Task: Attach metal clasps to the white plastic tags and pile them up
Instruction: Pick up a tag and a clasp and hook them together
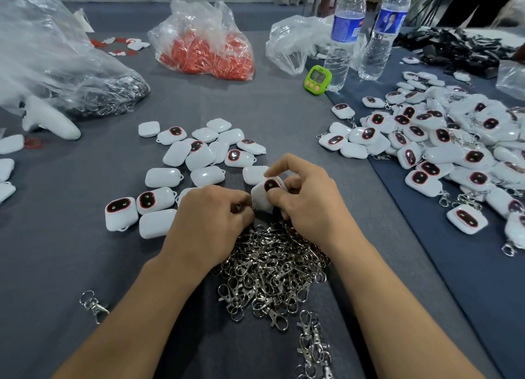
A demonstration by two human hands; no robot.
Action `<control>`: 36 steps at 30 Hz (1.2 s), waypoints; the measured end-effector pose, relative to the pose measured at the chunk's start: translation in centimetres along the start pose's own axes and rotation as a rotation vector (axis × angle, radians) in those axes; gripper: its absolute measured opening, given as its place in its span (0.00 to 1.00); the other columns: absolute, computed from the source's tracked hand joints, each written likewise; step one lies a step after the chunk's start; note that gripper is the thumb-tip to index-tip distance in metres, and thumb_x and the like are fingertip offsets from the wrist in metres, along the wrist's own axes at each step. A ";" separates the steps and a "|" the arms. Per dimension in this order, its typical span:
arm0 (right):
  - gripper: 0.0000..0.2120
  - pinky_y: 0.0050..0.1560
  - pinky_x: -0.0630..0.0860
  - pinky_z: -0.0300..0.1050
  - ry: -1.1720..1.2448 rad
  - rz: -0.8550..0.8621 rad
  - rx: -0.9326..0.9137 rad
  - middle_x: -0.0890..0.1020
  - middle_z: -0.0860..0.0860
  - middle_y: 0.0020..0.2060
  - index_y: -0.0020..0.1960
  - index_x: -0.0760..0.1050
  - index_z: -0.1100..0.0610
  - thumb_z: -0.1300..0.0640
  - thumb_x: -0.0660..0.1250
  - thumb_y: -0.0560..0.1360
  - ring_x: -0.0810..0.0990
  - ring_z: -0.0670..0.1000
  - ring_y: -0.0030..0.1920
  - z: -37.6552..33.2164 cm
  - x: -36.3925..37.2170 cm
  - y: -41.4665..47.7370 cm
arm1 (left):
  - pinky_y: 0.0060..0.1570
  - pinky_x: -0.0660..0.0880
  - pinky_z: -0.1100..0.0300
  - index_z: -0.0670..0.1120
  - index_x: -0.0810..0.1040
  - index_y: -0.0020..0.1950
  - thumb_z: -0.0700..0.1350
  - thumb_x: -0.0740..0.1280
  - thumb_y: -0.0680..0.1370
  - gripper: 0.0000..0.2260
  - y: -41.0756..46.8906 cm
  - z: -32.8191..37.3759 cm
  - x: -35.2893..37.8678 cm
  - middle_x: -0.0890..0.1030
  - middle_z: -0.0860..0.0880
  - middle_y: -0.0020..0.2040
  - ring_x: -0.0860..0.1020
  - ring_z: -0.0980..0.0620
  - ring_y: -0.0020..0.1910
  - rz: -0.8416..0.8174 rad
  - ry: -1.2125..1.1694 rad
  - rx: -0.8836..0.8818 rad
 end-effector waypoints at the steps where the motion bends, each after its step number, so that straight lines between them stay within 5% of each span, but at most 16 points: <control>1: 0.10 0.29 0.68 0.39 -0.002 -0.005 -0.001 0.78 0.48 0.26 0.49 0.78 0.45 0.61 0.71 0.77 0.71 0.45 0.26 0.0 0.0 0.0 | 0.31 0.70 0.60 0.53 0.85 0.42 0.49 0.74 0.72 0.01 0.0 0.0 -0.1 0.78 0.53 0.28 0.75 0.54 0.31 0.001 -0.002 0.005; 10: 0.08 0.29 0.69 0.42 0.048 -0.061 0.003 0.77 0.52 0.26 0.48 0.78 0.48 0.61 0.71 0.77 0.71 0.46 0.26 -0.2 -0.1 -0.2 | 0.38 0.75 0.51 0.51 0.85 0.41 0.49 0.74 0.73 0.03 -0.3 0.5 -0.2 0.80 0.51 0.31 0.77 0.48 0.33 0.020 0.041 0.006; 14: 0.09 0.28 0.69 0.40 0.119 -0.067 0.039 0.78 0.48 0.24 0.47 0.78 0.49 0.63 0.70 0.75 0.72 0.47 0.24 0.0 0.2 -0.2 | 0.37 0.75 0.55 0.53 0.85 0.39 0.49 0.76 0.71 0.02 -0.3 0.5 -0.3 0.79 0.52 0.29 0.77 0.49 0.33 0.068 0.037 -0.006; 18: 0.11 0.27 0.68 0.40 0.278 0.003 0.142 0.79 0.51 0.26 0.47 0.80 0.51 0.67 0.70 0.74 0.73 0.49 0.24 0.2 0.2 -0.1 | 0.30 0.68 0.70 0.56 0.86 0.41 0.47 0.78 0.70 0.05 -0.2 0.1 -0.5 0.77 0.56 0.27 0.74 0.58 0.27 0.155 -0.119 -0.048; 23: 0.07 0.21 0.61 0.37 0.603 0.009 0.257 0.80 0.61 0.30 0.49 0.79 0.59 0.68 0.67 0.76 0.71 0.49 0.21 0.3 -0.3 -0.1 | 0.25 0.62 0.69 0.61 0.87 0.47 0.44 0.79 0.71 0.11 -0.1 0.3 -0.4 0.71 0.57 0.24 0.66 0.58 0.23 0.157 -0.348 -0.049; 27: 0.06 0.23 0.59 0.37 0.651 -0.016 0.286 0.81 0.60 0.30 0.49 0.80 0.58 0.67 0.68 0.76 0.71 0.49 0.21 0.4 -0.4 -0.2 | 0.27 0.70 0.61 0.62 0.85 0.41 0.45 0.78 0.73 0.10 0.4 -0.1 0.0 0.80 0.54 0.27 0.71 0.55 0.24 0.102 -0.496 -0.117; 36: 0.09 0.27 0.58 0.39 0.696 -0.038 0.287 0.79 0.60 0.30 0.45 0.81 0.55 0.68 0.68 0.75 0.71 0.49 0.21 0.0 -0.4 -0.4 | 0.28 0.68 0.64 0.62 0.85 0.42 0.50 0.78 0.73 0.06 0.3 -0.4 0.3 0.77 0.50 0.26 0.68 0.59 0.24 0.012 -0.477 -0.071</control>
Point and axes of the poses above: each hand's wrist, its own y-axis towards the middle knuckle, its own x-axis out of the palm, z = x × y, the point moved 4 cm from there along y, towards the middle knuckle
